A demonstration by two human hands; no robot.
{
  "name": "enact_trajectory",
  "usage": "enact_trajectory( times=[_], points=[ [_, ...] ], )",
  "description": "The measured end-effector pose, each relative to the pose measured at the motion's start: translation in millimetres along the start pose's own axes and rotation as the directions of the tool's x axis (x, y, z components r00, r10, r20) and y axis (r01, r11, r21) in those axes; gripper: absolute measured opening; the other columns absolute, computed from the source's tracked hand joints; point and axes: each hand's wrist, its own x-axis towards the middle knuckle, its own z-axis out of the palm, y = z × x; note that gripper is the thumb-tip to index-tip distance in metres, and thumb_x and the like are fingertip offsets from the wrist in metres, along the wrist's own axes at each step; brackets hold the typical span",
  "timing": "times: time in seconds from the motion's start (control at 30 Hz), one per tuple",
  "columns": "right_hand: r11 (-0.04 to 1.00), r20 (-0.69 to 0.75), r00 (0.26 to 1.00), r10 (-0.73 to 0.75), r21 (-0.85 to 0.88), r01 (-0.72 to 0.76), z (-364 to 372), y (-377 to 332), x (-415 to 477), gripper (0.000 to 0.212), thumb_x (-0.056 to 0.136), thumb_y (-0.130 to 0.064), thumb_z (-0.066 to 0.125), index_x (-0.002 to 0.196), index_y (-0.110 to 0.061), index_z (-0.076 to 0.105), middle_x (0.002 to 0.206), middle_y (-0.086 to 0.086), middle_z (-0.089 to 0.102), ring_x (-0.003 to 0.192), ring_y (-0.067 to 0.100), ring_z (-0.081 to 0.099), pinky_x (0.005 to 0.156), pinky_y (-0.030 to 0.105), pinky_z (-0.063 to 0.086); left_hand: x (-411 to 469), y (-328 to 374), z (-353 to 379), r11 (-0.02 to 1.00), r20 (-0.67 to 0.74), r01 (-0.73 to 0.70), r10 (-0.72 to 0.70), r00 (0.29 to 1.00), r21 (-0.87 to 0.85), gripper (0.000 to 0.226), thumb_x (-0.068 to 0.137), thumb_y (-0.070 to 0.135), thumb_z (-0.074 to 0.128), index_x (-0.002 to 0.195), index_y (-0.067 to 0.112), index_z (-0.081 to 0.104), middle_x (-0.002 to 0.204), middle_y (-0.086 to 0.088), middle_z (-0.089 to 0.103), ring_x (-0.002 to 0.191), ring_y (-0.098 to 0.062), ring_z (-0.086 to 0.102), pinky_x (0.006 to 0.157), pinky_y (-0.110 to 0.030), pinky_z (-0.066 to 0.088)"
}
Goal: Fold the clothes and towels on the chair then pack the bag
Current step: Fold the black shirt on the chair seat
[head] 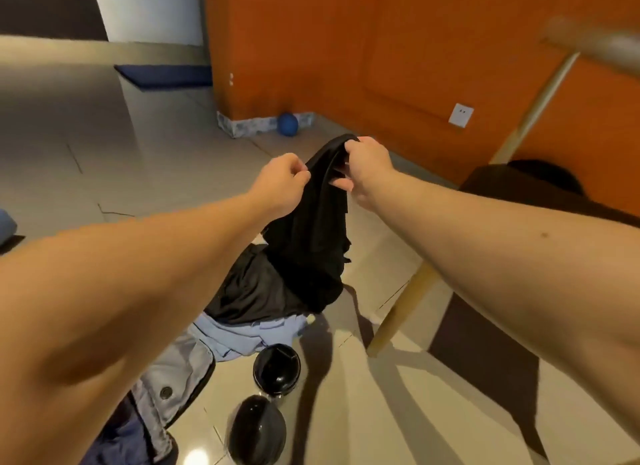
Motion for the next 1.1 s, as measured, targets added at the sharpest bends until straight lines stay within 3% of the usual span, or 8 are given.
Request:
enact_trajectory(
  times=[0.3,0.47,0.57,0.63,0.73,0.9,0.97,1.1],
  points=[
    [0.967,-0.014,0.985,-0.169,0.190,0.169,-57,-206,-160,0.042,0.104,-0.007,0.050,0.146,-0.004,0.045,0.141,0.014,0.052,0.128,0.036,0.054,0.081,0.041,0.062,-101,204,-80,0.975,0.121,-0.216,0.209,0.971,0.054,0.059,0.092,0.038,0.073,0.142,0.022,0.046,0.125,0.008,0.060,0.109,-0.017,0.061,0.087,-0.030,0.052],
    [0.949,-0.087,0.971,-0.223,0.207,0.237,-87,-251,-224,0.035,0.106,-0.011,0.048,0.140,-0.006,0.052,0.138,0.017,0.055,0.121,0.039,0.058,0.083,0.042,0.062,-157,226,-87,0.926,-0.022,-0.186,0.204,0.979,0.328,0.017,0.102,0.035,0.058,0.106,0.019,0.062,0.089,0.001,0.063,0.085,-0.026,0.063,0.066,-0.036,0.051],
    [0.912,-0.196,0.903,-0.383,-0.236,0.335,-111,-247,-245,0.017,0.107,-0.018,0.048,0.107,-0.010,0.063,0.105,0.010,0.062,0.101,0.034,0.063,0.068,0.042,0.061,-197,220,-93,0.944,-0.095,-0.170,0.204,0.974,0.283,0.028,0.105,0.031,0.052,0.079,0.022,0.051,0.072,-0.001,0.055,0.073,-0.031,0.058,0.060,-0.035,0.039],
    [0.670,-0.108,0.830,-0.547,-0.651,0.356,-134,-237,-260,0.027,0.108,-0.026,0.045,0.089,-0.012,0.060,0.088,0.007,0.061,0.085,0.029,0.061,0.064,0.036,0.050,-221,214,-97,0.971,-0.152,-0.139,0.170,0.974,0.194,0.023,0.106,0.029,0.050,0.087,0.017,0.055,0.077,-0.004,0.059,0.074,-0.030,0.059,0.059,-0.034,0.039],
    [0.481,-0.001,0.856,-0.517,-0.828,0.290,-160,-211,-284,0.034,0.107,-0.032,0.044,0.085,-0.011,0.061,0.078,0.004,0.057,0.077,0.026,0.054,0.062,0.033,0.037,-247,196,-90,0.993,-0.182,-0.119,0.119,0.976,0.007,0.019,0.107,0.022,0.046,0.097,0.011,0.058,0.087,-0.009,0.062,0.080,-0.035,0.066,0.066,-0.043,0.054],
    [0.959,-0.058,0.996,-0.070,-0.280,0.051,-174,-157,-300,0.021,0.105,-0.030,0.055,0.090,-0.015,0.057,0.090,0.008,0.060,0.086,0.027,0.061,0.076,0.036,0.052,-271,175,-65,0.992,-0.007,-0.087,0.087,0.996,-0.094,0.031,0.107,0.026,0.050,0.136,0.017,0.049,0.129,-0.002,0.061,0.112,-0.026,0.061,0.088,-0.040,0.054],
    [0.999,-0.016,1.000,0.022,-0.049,-0.023,-178,-139,-303,0.016,0.103,-0.026,0.061,0.099,-0.011,0.065,0.088,0.008,0.066,0.082,0.027,0.063,0.079,0.039,0.054,-275,178,-58,0.995,0.080,-0.097,0.096,0.992,0.019,0.057,0.101,0.041,0.060,0.148,0.018,0.038,0.148,-0.002,0.048,0.130,-0.021,0.051,0.103,-0.038,0.045],
    [0.988,-0.035,0.990,0.137,0.075,-0.134,-180,-103,-303,0.022,0.102,-0.026,0.063,0.112,-0.007,0.068,0.096,0.010,0.069,0.085,0.026,0.064,0.081,0.039,0.059,-289,197,-42,0.982,0.473,-0.064,0.143,0.869,-0.180,0.068,0.078,0.067,0.070,0.126,0.023,0.051,0.123,0.002,0.064,0.102,-0.010,0.069,0.091,-0.037,0.058]
  ],
)
